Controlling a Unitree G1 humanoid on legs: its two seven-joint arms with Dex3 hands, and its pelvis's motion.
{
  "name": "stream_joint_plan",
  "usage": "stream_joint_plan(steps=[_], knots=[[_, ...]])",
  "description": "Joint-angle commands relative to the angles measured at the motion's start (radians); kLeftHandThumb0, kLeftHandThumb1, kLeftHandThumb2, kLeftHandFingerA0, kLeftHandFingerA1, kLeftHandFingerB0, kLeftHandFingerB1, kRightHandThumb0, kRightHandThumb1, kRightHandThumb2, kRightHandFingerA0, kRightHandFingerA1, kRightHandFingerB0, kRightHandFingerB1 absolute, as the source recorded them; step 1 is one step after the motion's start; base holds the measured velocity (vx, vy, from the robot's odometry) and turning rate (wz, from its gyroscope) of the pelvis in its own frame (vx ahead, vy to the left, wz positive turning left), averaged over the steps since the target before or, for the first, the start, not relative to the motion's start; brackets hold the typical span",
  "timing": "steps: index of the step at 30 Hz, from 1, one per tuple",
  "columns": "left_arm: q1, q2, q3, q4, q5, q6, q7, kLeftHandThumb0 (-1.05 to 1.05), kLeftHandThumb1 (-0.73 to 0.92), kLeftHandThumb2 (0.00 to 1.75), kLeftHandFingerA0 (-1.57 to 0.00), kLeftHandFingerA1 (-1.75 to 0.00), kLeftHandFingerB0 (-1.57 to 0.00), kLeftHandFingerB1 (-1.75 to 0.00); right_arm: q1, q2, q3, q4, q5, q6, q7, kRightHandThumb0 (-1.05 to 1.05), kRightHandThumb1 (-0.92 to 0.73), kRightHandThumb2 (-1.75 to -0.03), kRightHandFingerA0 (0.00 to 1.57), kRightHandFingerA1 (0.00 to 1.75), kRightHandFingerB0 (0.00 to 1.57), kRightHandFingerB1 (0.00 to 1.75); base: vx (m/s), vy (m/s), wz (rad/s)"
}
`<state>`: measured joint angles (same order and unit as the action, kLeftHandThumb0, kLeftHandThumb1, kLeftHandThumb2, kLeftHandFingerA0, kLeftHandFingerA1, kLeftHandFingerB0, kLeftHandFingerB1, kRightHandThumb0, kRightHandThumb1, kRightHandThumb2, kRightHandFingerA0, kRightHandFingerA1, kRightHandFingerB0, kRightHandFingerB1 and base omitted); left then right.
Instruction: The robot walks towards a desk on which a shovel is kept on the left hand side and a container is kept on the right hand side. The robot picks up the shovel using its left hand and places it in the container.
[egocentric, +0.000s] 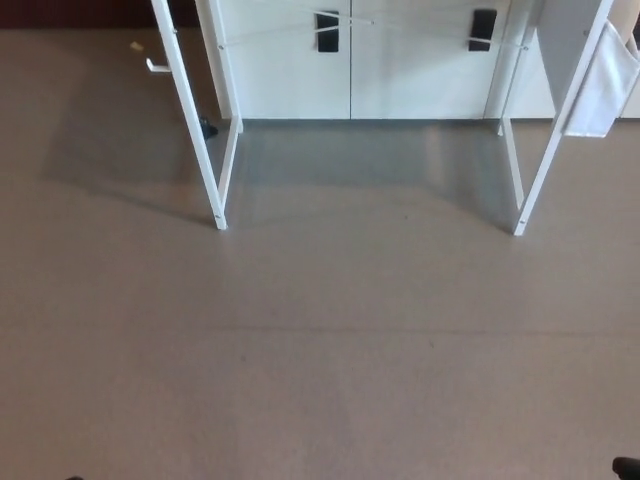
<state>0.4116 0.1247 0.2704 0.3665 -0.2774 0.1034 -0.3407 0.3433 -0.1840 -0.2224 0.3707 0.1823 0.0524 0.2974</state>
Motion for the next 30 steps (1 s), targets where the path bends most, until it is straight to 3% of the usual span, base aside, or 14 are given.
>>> stream_joint_plan(steps=[1, 11, 30], knots=[[0.000, 0.020, 0.006, 0.007, 0.011, -0.039, -0.004, -0.28, 0.56, 0.64, -0.41, -0.40, -0.42, -0.38, -0.005, -0.007, -0.005, 0.007, 0.003, -0.009, 0.001, -0.20, -0.55, -0.55, 0.68, 0.60, 0.52, 0.50, 0.00, 0.000, 0.00], [0.000, 0.024, 0.005, 0.010, 0.006, -0.045, -0.009, -0.29, 0.56, 0.65, -0.41, -0.40, -0.42, -0.39, -0.002, -0.006, 0.007, -0.001, -0.007, -0.018, -0.007, -0.20, -0.55, -0.55, 0.74, 0.61, 0.55, 0.51, 0.04, 0.025, 0.09], [0.002, 0.024, 0.006, 0.022, 0.004, -0.063, -0.013, -0.23, 0.58, 0.58, -0.47, -0.37, -0.45, -0.35, -0.010, -0.018, 0.026, 0.014, -0.030, -0.032, -0.003, -0.22, -0.55, -0.55, 0.76, 0.60, 0.58, 0.51, 0.07, -0.111, 0.04]])
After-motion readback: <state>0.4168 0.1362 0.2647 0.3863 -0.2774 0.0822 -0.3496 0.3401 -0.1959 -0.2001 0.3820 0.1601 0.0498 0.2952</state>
